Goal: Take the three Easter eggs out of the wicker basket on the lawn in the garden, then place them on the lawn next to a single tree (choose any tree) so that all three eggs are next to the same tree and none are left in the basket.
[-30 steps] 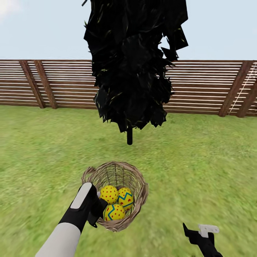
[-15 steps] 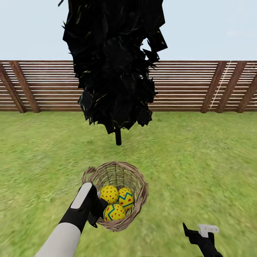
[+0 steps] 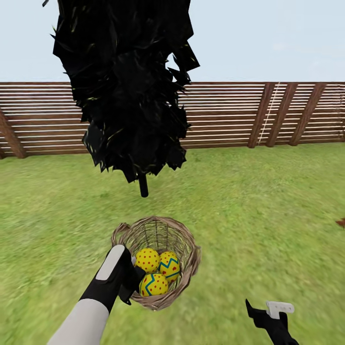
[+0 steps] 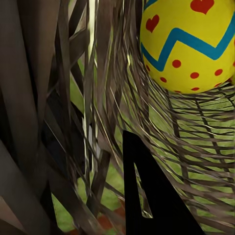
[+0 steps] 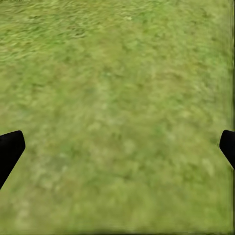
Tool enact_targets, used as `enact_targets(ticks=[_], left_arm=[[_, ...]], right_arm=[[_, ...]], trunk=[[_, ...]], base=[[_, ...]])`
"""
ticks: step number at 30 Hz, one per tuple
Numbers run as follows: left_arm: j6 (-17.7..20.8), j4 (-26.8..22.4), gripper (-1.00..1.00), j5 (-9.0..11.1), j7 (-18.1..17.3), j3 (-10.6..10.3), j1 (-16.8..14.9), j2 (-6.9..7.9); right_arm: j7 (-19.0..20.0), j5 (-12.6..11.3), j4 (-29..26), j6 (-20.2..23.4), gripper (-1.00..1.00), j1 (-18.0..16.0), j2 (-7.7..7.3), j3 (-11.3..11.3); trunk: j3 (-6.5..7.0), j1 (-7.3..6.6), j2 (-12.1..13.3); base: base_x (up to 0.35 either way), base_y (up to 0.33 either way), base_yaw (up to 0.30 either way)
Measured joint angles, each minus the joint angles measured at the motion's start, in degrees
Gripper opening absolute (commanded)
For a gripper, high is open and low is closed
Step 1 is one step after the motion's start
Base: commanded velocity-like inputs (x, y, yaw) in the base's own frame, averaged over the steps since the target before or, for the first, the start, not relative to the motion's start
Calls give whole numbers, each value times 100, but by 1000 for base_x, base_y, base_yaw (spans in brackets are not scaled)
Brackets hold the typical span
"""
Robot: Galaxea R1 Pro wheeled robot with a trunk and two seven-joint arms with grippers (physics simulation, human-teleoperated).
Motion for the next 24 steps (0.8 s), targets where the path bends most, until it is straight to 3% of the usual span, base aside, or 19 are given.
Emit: enact_targets(ticks=[24], left_arm=[[-6, 18, -100, -1, 1, -8, 1, -7]], right_arm=[[-18, -8, -7, -1, 100, 0, -1, 0]], trunk=[[433, -528, 966]], base=[[0, 0, -188]])
